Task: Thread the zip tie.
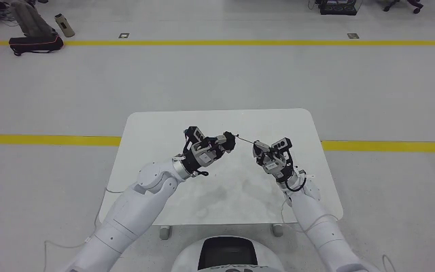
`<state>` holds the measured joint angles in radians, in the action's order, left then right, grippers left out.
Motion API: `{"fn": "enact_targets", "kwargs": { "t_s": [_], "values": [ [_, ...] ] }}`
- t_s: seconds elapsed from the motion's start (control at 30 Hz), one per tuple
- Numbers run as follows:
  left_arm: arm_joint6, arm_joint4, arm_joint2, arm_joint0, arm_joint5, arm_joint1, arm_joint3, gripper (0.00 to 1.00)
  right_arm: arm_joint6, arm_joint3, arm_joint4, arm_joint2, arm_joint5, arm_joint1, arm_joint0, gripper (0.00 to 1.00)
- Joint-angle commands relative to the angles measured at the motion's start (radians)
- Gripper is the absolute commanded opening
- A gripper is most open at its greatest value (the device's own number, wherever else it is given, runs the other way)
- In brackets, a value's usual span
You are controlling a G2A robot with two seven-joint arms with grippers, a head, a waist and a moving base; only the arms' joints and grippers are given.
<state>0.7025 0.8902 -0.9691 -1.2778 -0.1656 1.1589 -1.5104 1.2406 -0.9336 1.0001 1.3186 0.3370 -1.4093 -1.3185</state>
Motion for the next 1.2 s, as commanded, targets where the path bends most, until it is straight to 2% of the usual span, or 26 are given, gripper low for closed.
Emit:
{"fn": "enact_targets", "kwargs": {
  "t_s": [0.0,0.2,0.23,0.27,0.3,0.67,0.73,0.83,0.97,1.1,1.17],
  "values": [
    [0.0,0.0,0.0,0.0,0.0,0.0,0.0,0.0,0.0,0.003,-0.002,0.006,0.001,0.002,0.0,0.0],
    [0.0,0.0,0.0,0.0,0.0,0.0,0.0,0.0,-0.005,0.003,-0.028,0.044,0.003,0.016,-0.002,0.0],
    [0.0,0.0,0.0,0.0,0.0,0.0,0.0,0.0,-0.009,-0.002,-0.039,0.052,0.003,0.019,-0.004,0.19],
    [0.0,0.0,0.0,0.0,0.0,0.0,0.0,0.0,-0.016,-0.011,-0.052,0.065,0.003,0.024,-0.007,0.5],
    [0.0,0.0,0.0,0.0,0.0,0.0,0.0,0.0,-0.018,-0.023,-0.064,0.074,0.003,0.027,-0.009,1.0],
    [0.0,0.0,0.0,0.0,0.0,0.0,0.0,0.0,-0.024,-0.041,-0.083,0.085,0.003,0.03,-0.012,1.0],
    [-0.018,-0.033,-0.001,0.001,0.004,-0.001,0.0,0.0,-0.067,-0.104,-0.222,0.128,0.003,0.044,-0.018,1.0],
    [-0.048,-0.088,-0.017,-0.007,0.004,-0.007,-0.011,0.0,-0.079,-0.213,-0.382,0.218,0.003,0.057,-0.06,1.0],
    [-0.078,-0.134,-0.04,-0.019,0.001,-0.013,-0.022,0.0,-0.101,-0.338,-0.557,0.311,0.003,0.059,-0.103,1.0],
    [-0.102,-0.165,-0.054,-0.029,-0.001,-0.016,-0.031,0.0,-0.127,-0.437,-0.686,0.361,0.003,0.048,-0.131,1.0],
    [-0.108,-0.167,-0.056,-0.034,-0.002,-0.016,-0.035,0.0,-0.134,-0.45,-0.695,0.366,0.003,0.043,-0.14,1.0]
  ]
}}
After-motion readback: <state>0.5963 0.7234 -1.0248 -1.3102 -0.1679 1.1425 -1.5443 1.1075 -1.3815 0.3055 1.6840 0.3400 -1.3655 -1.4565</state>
